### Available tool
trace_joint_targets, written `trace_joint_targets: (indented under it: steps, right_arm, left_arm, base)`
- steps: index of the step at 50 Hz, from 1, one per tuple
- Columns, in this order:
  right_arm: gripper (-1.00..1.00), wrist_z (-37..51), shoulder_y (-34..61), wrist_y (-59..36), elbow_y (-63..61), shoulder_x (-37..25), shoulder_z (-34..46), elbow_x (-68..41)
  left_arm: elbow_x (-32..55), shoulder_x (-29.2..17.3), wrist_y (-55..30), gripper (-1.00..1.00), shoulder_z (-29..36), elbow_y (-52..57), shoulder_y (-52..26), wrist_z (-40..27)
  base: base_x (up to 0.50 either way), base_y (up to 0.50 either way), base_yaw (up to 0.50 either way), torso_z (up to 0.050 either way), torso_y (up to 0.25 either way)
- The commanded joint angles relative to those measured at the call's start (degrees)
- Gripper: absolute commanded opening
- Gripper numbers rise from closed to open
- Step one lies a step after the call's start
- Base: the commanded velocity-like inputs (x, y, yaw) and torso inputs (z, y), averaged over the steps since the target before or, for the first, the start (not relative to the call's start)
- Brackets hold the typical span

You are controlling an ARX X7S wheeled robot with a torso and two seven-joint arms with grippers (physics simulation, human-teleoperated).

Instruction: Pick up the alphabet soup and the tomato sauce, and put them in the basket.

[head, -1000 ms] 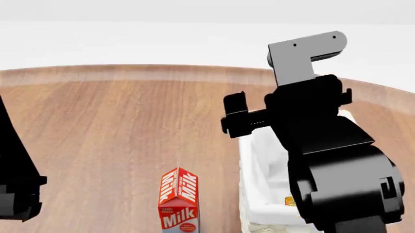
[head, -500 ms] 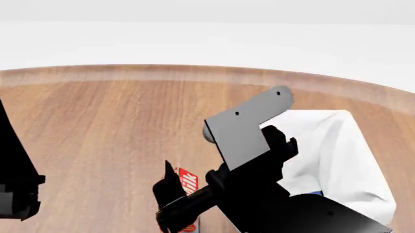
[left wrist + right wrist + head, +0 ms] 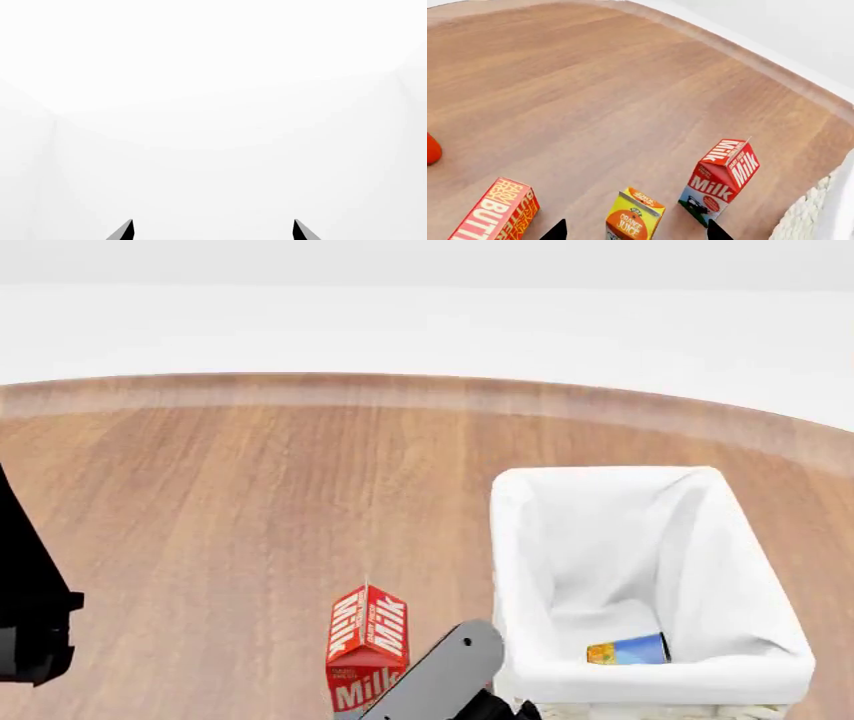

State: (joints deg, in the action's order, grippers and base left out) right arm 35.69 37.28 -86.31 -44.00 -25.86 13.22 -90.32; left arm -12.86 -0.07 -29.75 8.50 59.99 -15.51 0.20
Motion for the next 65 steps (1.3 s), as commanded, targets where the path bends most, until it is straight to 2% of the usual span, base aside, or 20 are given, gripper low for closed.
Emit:
trace_joint_targets:
  steps: [1,2,3,4,6,7,9,11,12,13,16,18,20,26,27,40,46,65]
  right_arm:
    - [1.00,1.3,-7.2,0.3,-3.8,-2.1,3.3,-2.3]
    - [1.00,1.4,-7.5,0.4,-3.7,-2.2,3.6,-2.3]
    - [1.00,6.5,-5.4,2.4,-1.9,-3.4,5.3,-8.8]
    - [1.00,5.5,-7.2,2.3,-2.4,-3.2,5.3,-7.0]
    - [1.00,11.7,-5.7,5.3,-1.1,-4.6,8.0,-14.2]
    - [1.00,9.7,-7.6,4.3,-2.1,-4.2,7.5,-11.0]
    - [1.00,14.1,-7.9,6.7,-1.7,-5.3,9.0,-14.7]
    - [1.00,11.1,-13.1,6.7,-2.9,-5.2,6.9,-9.2]
    - [1.00,11.2,-13.9,7.2,-2.9,-5.4,6.7,-9.5]
    - [1.00,16.1,-12.5,9.4,-2.9,-6.6,8.2,-14.4]
    - [1.00,17.0,-15.9,10.1,-4.1,-6.8,8.0,-13.0]
    - [1.00,22.3,-14.2,13.0,-4.2,-7.9,10.1,-19.0]
    - [1.00,21.2,-16.4,12.5,-5.1,-7.8,9.7,-16.8]
    - [1.00,25.8,-17.9,14.2,-6.4,-9.1,12.1,-19.4]
    - [1.00,24.6,-20.0,13.4,-6.8,-8.7,11.7,-16.6]
    - [1.00,26.5,-24.3,13.2,-7.7,-9.8,13.6,-14.6]
    - [1.00,22.2,-27.6,12.3,-7.3,-9.7,12.2,-9.1]
    - [1.00,18.8,-28.9,12.9,-6.0,-11.4,10.8,-5.1]
  left_arm:
    - [0.0,0.0,0.3,1.00,-0.1,0.0,0.5,-0.1]
    - [0.1,0.0,0.2,1.00,-0.1,0.0,0.4,0.0]
    - [-0.1,0.0,0.1,1.00,0.1,0.0,0.3,0.0]
    - [-0.1,0.0,0.0,1.00,0.2,0.0,0.1,0.0]
    - [-0.2,0.0,-0.1,1.00,0.4,0.0,0.0,0.1]
    - [-0.2,0.0,-0.1,1.00,0.4,0.0,0.0,0.1]
    - [-0.2,0.0,-0.1,1.00,0.4,0.0,0.2,0.0]
    - [-0.2,0.0,-0.1,1.00,0.5,0.0,0.2,0.0]
    - [-0.1,0.0,-0.1,1.00,0.5,0.0,0.2,0.0]
    - [0.0,0.0,-0.2,1.00,0.5,0.0,0.1,0.0]
    - [-0.1,0.0,0.0,1.00,0.4,0.0,0.2,0.0]
    - [0.0,0.0,0.2,1.00,0.3,0.0,0.3,0.0]
    - [-0.1,0.0,0.3,1.00,0.3,0.0,0.4,0.0]
    - [-0.1,0.0,0.2,1.00,0.4,0.0,0.3,0.0]
    - [0.0,0.0,0.3,1.00,0.5,0.0,0.5,-0.2]
    - [-0.3,0.0,0.4,1.00,1.0,0.0,0.7,-0.3]
    - [-0.2,0.0,0.6,1.00,1.2,0.0,0.9,-0.4]
    - [-0.6,0.0,0.0,1.00,1.6,0.0,0.2,-0.3]
  base:
    - [0.00,0.00,0.00,0.000,0.000]
    - [0.00,0.00,0.00,0.000,0.000]
    - [0.00,0.00,0.00,0.000,0.000]
    - [0.00,0.00,0.00,0.000,0.000]
    - [0.00,0.00,0.00,0.000,0.000]
    - [0.00,0.00,0.00,0.000,0.000]
    - [0.00,0.00,0.00,0.000,0.000]
    - [0.00,0.00,0.00,0.000,0.000]
    - [0.00,0.00,0.00,0.000,0.000]
    - [0.00,0.00,0.00,0.000,0.000]
    - [0.00,0.00,0.00,0.000,0.000]
    - [0.00,0.00,0.00,0.000,0.000]
    - [0.00,0.00,0.00,0.000,0.000]
    - [0.00,0.00,0.00,0.000,0.000]
    - [0.00,0.00,0.00,0.000,0.000]
    - [0.00,0.00,0.00,0.000,0.000]
    - [0.00,0.00,0.00,0.000,0.000]
    - [0.00,0.00,0.00,0.000,0.000]
